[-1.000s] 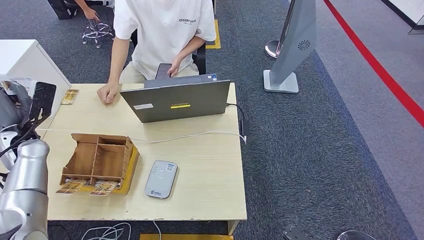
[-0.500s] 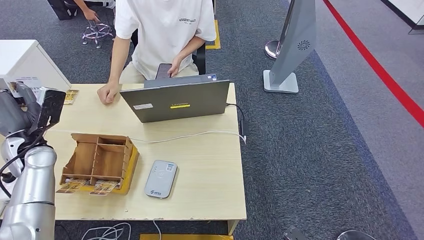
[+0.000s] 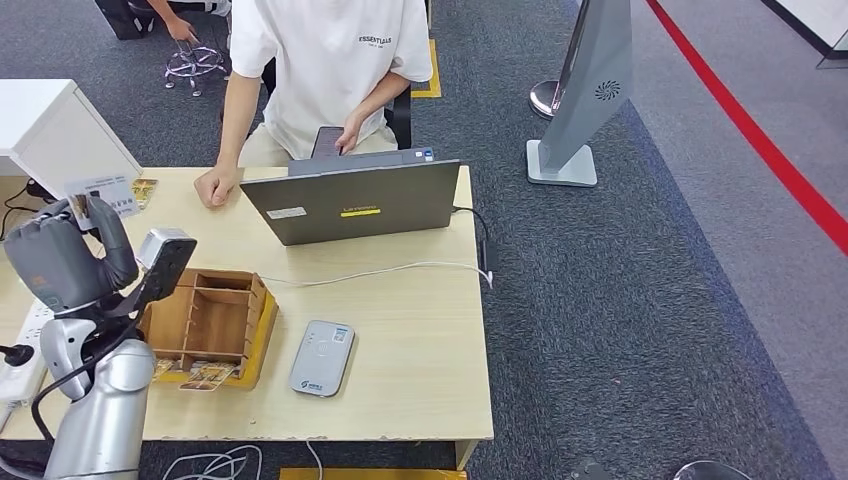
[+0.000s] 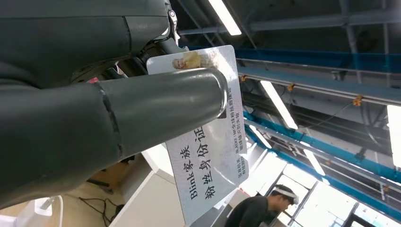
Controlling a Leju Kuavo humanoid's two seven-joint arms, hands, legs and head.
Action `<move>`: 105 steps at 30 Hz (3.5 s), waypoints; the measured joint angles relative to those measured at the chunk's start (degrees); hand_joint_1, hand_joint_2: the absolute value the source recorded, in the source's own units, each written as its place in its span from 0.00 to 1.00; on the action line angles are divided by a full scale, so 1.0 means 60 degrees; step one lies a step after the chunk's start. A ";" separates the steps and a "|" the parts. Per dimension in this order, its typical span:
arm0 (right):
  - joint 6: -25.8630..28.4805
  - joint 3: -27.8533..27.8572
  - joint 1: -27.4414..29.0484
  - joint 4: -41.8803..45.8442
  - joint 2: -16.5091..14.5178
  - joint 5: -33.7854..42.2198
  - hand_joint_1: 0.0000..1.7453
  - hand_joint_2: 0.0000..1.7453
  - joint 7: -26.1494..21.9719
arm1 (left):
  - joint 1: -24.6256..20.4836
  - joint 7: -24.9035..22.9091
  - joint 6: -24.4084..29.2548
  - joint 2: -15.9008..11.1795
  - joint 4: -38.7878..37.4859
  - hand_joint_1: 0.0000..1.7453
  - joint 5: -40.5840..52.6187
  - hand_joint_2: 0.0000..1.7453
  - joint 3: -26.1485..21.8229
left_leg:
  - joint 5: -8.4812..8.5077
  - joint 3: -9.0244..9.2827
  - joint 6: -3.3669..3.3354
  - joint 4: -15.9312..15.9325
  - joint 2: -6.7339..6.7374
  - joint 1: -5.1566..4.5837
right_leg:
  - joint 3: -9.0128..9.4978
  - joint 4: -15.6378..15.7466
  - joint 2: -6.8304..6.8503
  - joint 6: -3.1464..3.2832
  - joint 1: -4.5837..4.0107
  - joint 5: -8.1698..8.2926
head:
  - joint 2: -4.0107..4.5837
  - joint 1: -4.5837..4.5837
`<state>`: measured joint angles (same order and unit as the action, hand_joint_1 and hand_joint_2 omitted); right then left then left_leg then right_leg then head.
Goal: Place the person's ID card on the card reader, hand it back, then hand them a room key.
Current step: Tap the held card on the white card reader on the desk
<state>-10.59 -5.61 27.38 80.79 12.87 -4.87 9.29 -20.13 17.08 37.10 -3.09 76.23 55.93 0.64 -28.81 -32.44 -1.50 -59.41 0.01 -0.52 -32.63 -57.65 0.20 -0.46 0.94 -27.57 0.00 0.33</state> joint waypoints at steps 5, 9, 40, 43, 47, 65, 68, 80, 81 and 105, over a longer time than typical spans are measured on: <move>-0.0167 0.0282 0.0194 0.0166 -0.0188 -0.0074 0.00 0.00 0.0023 | 0.0875 -0.0115 0.0396 0.0196 0.0662 1.00 0.0866 0.00 0.0858 | 0.0000 0.0000 0.0000 0.0000 -0.0002 0.0001 | 0.0000 0.0000 0.0004 0.0000 -0.0001 0.0000 | 0.0000 -0.0001; -0.0316 0.0483 0.0264 0.0227 -0.0320 -0.0151 0.00 0.00 0.0026 | 0.1190 -0.0261 0.0421 0.0354 0.0820 1.00 0.1389 0.00 0.1432 | 0.0001 0.0001 0.0000 0.0000 -0.0001 0.0001 | 0.0001 0.0000 0.0003 0.0000 -0.0001 0.0001 | 0.0000 -0.0001; -0.0860 0.1126 0.0272 0.0212 -0.0590 -0.0311 0.00 0.00 -0.0045 | 0.1512 -0.0990 -0.0299 0.0609 -0.1032 1.00 0.2080 0.00 0.3398 | 0.0001 -0.0001 0.0001 0.0001 0.0000 0.0002 | -0.0001 0.0000 0.0002 0.0000 -0.0002 0.0001 | 0.0000 0.0000; -0.0878 0.1187 0.0272 0.0210 -0.0614 -0.0313 0.00 0.00 -0.0045 | 0.1510 -0.1006 -0.0335 0.0609 -0.1226 1.00 0.2080 0.00 0.3407 | 0.0001 -0.0001 0.0000 0.0000 -0.0001 0.0002 | -0.0001 0.0000 0.0003 0.0000 -0.0002 0.0001 | 0.0000 0.0001; -0.0877 0.1226 0.0272 0.0207 -0.0623 -0.0313 0.00 0.00 -0.0045 | 0.1493 -0.1007 -0.0347 0.0609 -0.1406 1.00 0.2080 0.00 0.3412 | 0.0001 -0.0001 0.0000 0.0000 -0.0001 0.0002 | -0.0001 0.0000 0.0003 0.0000 -0.0002 0.0001 | 0.0000 -0.0001; -0.0978 0.1258 0.0272 0.0204 -0.0651 -0.0380 0.00 0.00 -0.0045 | 0.1450 -0.1141 -0.0741 0.0609 -0.1654 1.00 0.2143 0.00 0.3447 | 0.0001 -0.0001 0.0000 0.0000 -0.0001 0.0002 | -0.0001 0.0000 0.0003 0.0000 -0.0002 0.0001 | 0.0000 -0.0001; -0.1087 0.1346 0.0271 0.0201 -0.0703 -0.0479 0.00 0.00 -0.0045 | 0.1415 -0.1250 -0.0988 0.0609 -0.1835 1.00 0.2234 0.00 0.3554 | 0.0001 -0.0001 0.0000 0.0000 -0.0001 0.0002 | -0.0001 0.0000 0.0003 0.0000 -0.0002 0.0001 | 0.0000 0.0000; -0.1743 0.2057 0.0265 0.0166 -0.1211 -0.1190 0.00 0.00 -0.0058 | 0.1267 -0.2480 -0.2225 0.0538 -0.2362 1.00 0.3319 0.00 0.4352 | 0.0001 -0.0001 0.0000 0.0001 -0.0001 0.0002 | -0.0001 0.0000 0.0003 0.0000 -0.0002 0.0001 | 0.0000 -0.0002; -0.1788 0.2137 0.0265 0.0166 -0.1272 -0.1238 0.00 0.00 -0.0064 | 0.1263 -0.2525 -0.2251 0.0526 -0.2390 1.00 0.3345 0.00 0.4420 | 0.0001 -0.0001 0.0000 0.0001 -0.0001 0.0003 | -0.0001 0.0000 0.0004 0.0000 -0.0002 0.0001 | 0.0000 -0.0001; -0.2632 0.3429 0.0102 0.0170 -0.2265 -0.2207 0.00 0.00 -0.0220 | 0.1112 -0.3113 -0.2700 0.0327 -0.2688 1.00 0.3638 0.00 0.4835 | 0.0001 -0.0001 0.0001 0.0001 -0.0002 0.0003 | 0.0000 0.0000 0.0004 0.0000 -0.0002 0.0001 | 0.0000 -0.0002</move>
<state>-26.38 14.96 27.99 81.81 -0.72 -18.12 7.98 -13.45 -1.60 20.90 -1.13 60.10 77.76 29.65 -28.81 -32.45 -1.49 -59.40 0.00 -0.50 -32.63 -57.66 0.22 -0.46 0.93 -27.56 0.00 0.32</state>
